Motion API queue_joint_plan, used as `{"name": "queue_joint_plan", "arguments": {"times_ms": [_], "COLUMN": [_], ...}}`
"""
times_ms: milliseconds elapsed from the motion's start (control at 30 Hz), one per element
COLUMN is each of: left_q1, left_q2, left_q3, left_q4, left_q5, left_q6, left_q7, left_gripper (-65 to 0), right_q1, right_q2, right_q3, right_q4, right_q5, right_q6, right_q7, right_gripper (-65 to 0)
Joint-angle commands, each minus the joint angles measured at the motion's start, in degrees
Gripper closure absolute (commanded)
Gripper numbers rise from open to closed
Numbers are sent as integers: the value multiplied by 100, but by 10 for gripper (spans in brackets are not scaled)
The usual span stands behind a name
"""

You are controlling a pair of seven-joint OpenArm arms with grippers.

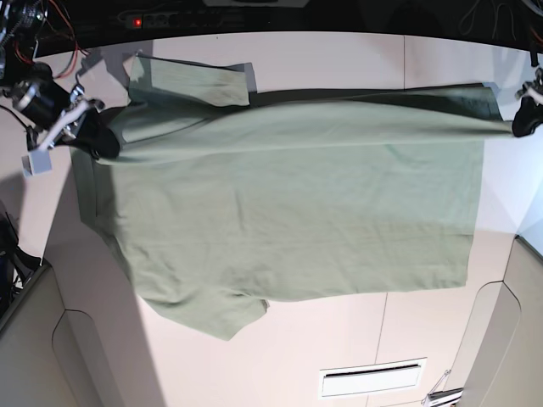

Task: Fold the T-shirt properly
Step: 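Lift and fold the grasped edge over the shirt body, then release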

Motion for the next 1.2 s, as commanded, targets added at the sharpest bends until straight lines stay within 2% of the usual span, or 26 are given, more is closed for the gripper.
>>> {"name": "queue_joint_plan", "arguments": {"times_ms": [0, 100, 233, 367, 600, 633, 667, 733, 767, 800, 833, 933, 1067, 1167], "left_q1": [-92, -302, -494, -717, -896, -894, -894, -898, -898, -896, -898, -896, -896, -892], "left_q2": [-127, -142, -225, -284, -317, -337, -369, -481, -562, -660, -752, -977, -1126, -1178], "left_q3": [44, 328, 699, 918, 920, 920, 920, 920, 920, 918, 896, 715, 308, 101], "left_q4": [68, -15, -354, -697, -767, -767, -767, -765, -758, -748, -726, -603, -444, -354], "left_q5": [120, 715, 1069, 1257, 1268, 1270, 1268, 1239, 1222, 1200, 1198, 1082, 839, 723], "left_q6": [13, 179, 221, 227, 282, 282, 284, 286, 286, 286, 286, 291, 286, 284], "left_q7": [-212, -505, -603, -811, -811, -809, -811, -813, -831, -837, -835, -769, -741, -695], "left_gripper": [0, 0, 0, 0, 0, -14, -97, -225, -252, -256, -256, -256, -256, -256], "right_q1": [160, 420, 688, 817, 837, 850, 872, 951, 997, 1054, 1097, 1139, 1123, 901], "right_q2": [87, 87, 87, 90, 90, 90, 96, 140, 188, 229, 295, 472, 529, 531], "right_q3": [-44, -181, -192, -197, -197, -197, -197, -197, -197, -195, -195, -129, 151, 409], "right_q4": [57, -52, -315, -651, -1189, -1189, -1189, -1178, -1167, -1161, -1143, -957, -579, -387], "right_q5": [-140, -721, -826, -872, -863, -861, -844, -756, -721, -682, -634, -354, 20, 262], "right_q6": [-35, -166, -175, -173, -173, -170, -166, -166, -164, -166, -164, -146, -142, -142], "right_q7": [286, 597, 625, 632, 778, 778, 778, 776, 774, 767, 743, 332, -879, -1357], "right_gripper": [0, 0, 0, 0, 0, 0, -12, -204, -270, -303, -306, -305, -303, -303]}}
